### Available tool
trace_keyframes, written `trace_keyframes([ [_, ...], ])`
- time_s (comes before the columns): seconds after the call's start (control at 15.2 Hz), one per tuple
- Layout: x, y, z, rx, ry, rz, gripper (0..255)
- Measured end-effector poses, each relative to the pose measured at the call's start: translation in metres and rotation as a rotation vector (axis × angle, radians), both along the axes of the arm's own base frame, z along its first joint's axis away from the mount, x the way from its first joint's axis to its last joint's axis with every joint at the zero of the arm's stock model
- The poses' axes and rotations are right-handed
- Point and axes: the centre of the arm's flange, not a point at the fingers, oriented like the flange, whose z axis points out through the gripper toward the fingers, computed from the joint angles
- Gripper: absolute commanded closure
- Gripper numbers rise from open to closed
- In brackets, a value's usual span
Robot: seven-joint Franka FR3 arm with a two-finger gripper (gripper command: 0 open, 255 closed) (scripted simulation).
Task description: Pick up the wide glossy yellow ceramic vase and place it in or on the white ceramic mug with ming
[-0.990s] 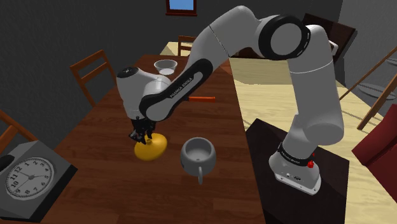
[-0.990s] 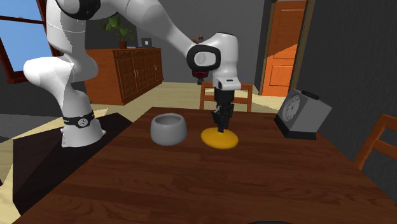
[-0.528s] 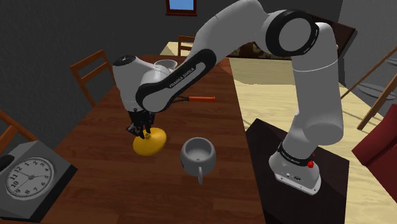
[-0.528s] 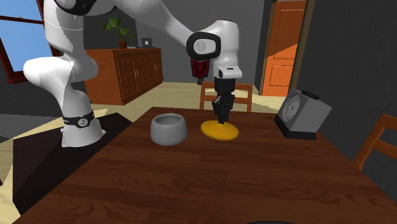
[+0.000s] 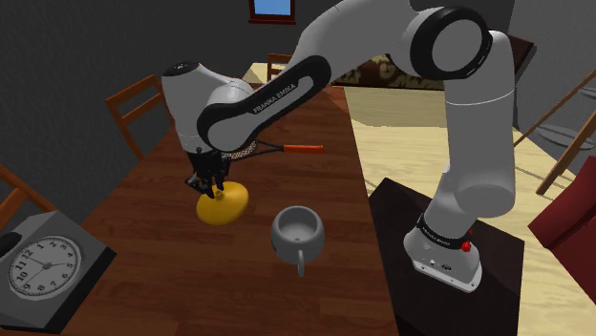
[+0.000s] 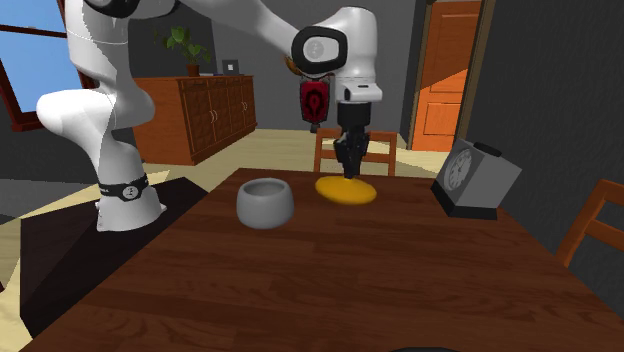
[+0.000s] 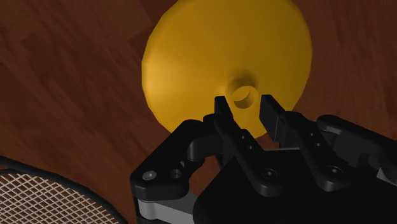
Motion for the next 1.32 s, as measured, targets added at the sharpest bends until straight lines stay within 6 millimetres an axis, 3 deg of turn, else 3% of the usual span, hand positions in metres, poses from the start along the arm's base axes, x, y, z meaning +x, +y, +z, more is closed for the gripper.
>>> trace_keyframes([
  [0.86,0.002,0.000,0.067,0.000,0.000,0.000,255],
  [1.32,-0.072,-0.028,0.087,0.000,0.000,0.001,255],
])
